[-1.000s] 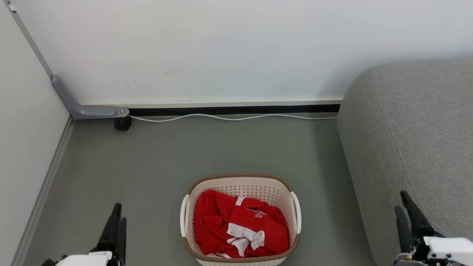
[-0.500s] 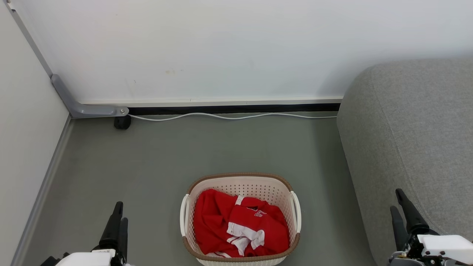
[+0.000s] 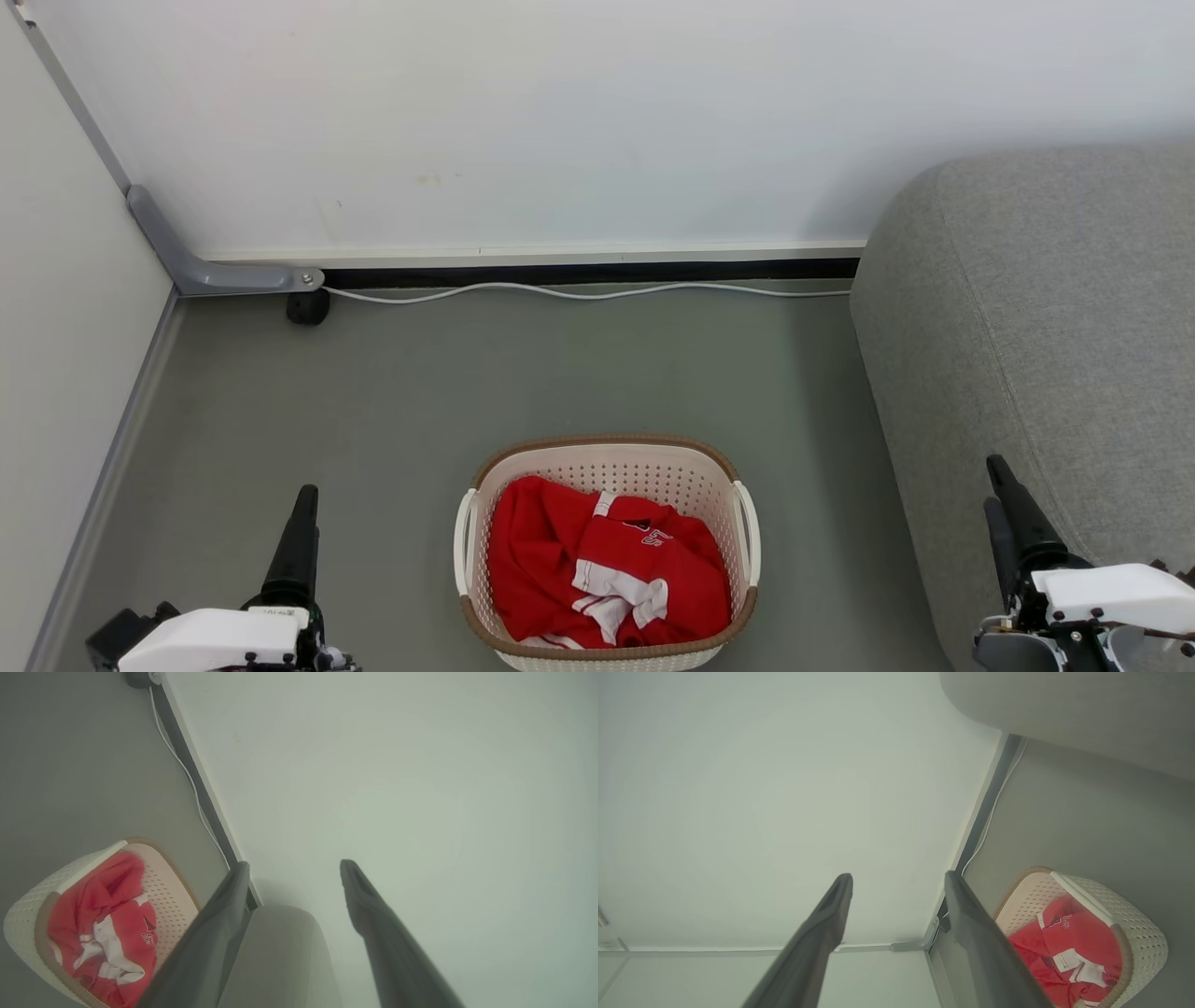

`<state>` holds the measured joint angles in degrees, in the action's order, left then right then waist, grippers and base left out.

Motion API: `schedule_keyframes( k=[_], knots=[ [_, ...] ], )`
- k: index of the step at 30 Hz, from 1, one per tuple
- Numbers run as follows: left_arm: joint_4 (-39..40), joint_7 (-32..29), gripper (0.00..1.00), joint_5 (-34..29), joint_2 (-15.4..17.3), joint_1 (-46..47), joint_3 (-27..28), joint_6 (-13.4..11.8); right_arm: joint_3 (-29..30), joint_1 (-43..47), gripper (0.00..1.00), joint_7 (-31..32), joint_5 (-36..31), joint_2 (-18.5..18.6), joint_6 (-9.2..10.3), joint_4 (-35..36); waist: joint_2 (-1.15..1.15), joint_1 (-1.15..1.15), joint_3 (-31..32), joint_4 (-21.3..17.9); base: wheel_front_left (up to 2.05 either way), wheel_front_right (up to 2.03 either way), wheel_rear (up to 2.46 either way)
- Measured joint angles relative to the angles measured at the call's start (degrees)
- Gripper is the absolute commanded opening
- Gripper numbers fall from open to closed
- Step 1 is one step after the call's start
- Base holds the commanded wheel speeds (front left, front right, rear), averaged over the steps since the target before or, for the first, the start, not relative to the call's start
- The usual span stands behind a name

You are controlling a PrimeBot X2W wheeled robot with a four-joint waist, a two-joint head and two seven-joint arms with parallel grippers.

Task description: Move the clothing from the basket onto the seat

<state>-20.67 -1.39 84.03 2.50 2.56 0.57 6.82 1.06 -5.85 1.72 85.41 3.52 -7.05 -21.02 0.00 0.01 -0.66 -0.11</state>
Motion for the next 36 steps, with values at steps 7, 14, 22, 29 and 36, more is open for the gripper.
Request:
schedule_keyframes(
  k=[7, 14, 22, 29, 36],
  knots=[
    [0.0, 0.9, 1.0, -4.7, 0.1, 0.4, -0.7, 0.0, -0.6, -1.3, 1.0, -0.8, -4.4, 0.4, 0.0, -0.5, 0.0, 0.0, -0.1, -0.1, 0.0, 0.0, 0.0],
    [-0.2, 2.0, 1.0, -10.6, 0.6, 1.7, -1.8, 0.0, -1.5, -2.2, 1.0, -2.1, -9.9, 0.8, 0.0, -1.8, 0.0, 0.0, -0.2, -0.2, 0.0, 0.0, 0.0],
    [-1.0, 3.3, 1.0, -18.2, 1.1, 2.3, -3.7, 0.0, -3.2, -3.7, 1.0, -3.4, -16.9, 1.7, 0.0, -3.0, 0.0, 0.0, -0.3, -0.4, 0.0, 0.0, 0.0],
    [-1.9, 4.5, 1.0, -24.1, 1.9, 3.0, -4.9, 0.0, -5.2, -4.6, 1.0, -4.4, -23.3, 2.5, 0.0, -4.3, 0.0, 0.0, -0.3, -0.4, 0.0, 0.0, 0.0],
    [-2.9, 5.7, 1.0, -31.6, 2.3, 4.1, -6.3, 0.1, -7.5, -6.4, 1.0, -5.8, -30.2, 3.2, -0.01, -5.8, 0.0, 0.0, -0.3, -0.4, 0.0, 0.0, 0.0]
  ],
)
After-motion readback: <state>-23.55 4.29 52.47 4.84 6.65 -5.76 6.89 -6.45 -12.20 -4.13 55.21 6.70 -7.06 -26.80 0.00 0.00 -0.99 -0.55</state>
